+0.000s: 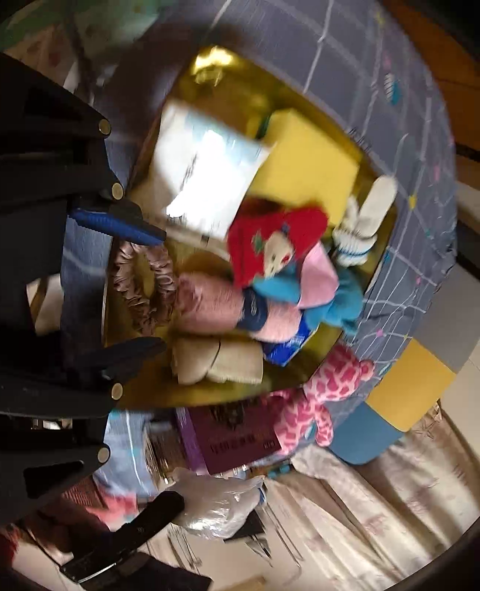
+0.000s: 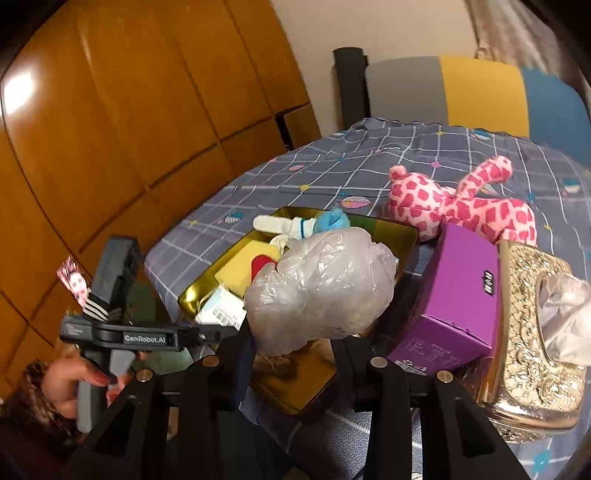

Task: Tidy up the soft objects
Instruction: 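Carry the scrunchie into the gold tin and open the left tool while the right tool carries the bag, then lower the clear plastic bag into the gold tin and open the right tool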

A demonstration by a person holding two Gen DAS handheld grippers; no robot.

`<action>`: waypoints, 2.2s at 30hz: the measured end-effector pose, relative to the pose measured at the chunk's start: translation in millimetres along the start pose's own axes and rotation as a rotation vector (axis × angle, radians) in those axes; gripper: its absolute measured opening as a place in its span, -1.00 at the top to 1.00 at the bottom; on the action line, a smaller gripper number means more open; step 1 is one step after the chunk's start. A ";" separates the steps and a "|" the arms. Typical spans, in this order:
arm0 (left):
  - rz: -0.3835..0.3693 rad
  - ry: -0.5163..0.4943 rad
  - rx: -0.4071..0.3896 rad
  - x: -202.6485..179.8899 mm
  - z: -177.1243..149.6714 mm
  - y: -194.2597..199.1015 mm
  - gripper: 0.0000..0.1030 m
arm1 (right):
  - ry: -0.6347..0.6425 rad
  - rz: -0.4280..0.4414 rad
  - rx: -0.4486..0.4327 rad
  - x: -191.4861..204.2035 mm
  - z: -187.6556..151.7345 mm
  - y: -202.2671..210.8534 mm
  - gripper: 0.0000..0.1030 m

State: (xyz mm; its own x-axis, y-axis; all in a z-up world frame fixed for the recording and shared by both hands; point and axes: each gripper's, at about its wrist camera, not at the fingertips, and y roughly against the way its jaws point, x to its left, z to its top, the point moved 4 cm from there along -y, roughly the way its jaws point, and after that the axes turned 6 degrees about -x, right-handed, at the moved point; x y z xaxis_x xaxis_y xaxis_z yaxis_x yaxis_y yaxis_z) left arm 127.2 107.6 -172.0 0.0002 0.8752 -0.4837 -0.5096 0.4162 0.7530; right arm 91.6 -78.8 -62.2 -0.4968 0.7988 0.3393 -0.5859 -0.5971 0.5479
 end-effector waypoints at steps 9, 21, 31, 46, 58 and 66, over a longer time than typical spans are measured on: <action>-0.001 -0.025 -0.174 -0.1 0.7 50.5 -0.01 | 0.083 -0.007 0.112 27.1 -14.1 -31.0 0.23; 0.080 -0.080 -0.267 -13.9 2.8 74.8 -0.01 | 0.130 -0.091 0.312 34.1 -40.8 -79.3 -0.06; 0.227 -0.129 -0.321 -14.0 3.4 82.0 -0.01 | 0.148 -0.176 0.215 28.1 -30.7 -42.9 -0.34; 0.463 -0.152 -0.347 -23.7 7.0 99.8 -0.01 | 0.100 -0.227 0.144 39.9 -9.1 -46.7 -0.80; 0.566 -0.146 -0.410 -35.2 10.3 129.6 -0.01 | 0.011 -0.328 0.064 45.9 21.1 -20.4 -1.00; 0.576 -0.163 -0.396 -49.2 7.7 135.3 -0.01 | -0.039 -0.419 0.005 46.2 30.2 12.7 -1.00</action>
State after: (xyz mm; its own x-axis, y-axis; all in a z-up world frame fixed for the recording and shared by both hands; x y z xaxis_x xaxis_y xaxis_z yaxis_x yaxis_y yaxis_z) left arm 64.8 122.7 -42.9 -0.2501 0.9674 0.0384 -0.7411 -0.2168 0.6354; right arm 80.5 -47.2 -16.5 -0.1920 0.9746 0.1151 -0.7286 -0.2202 0.6486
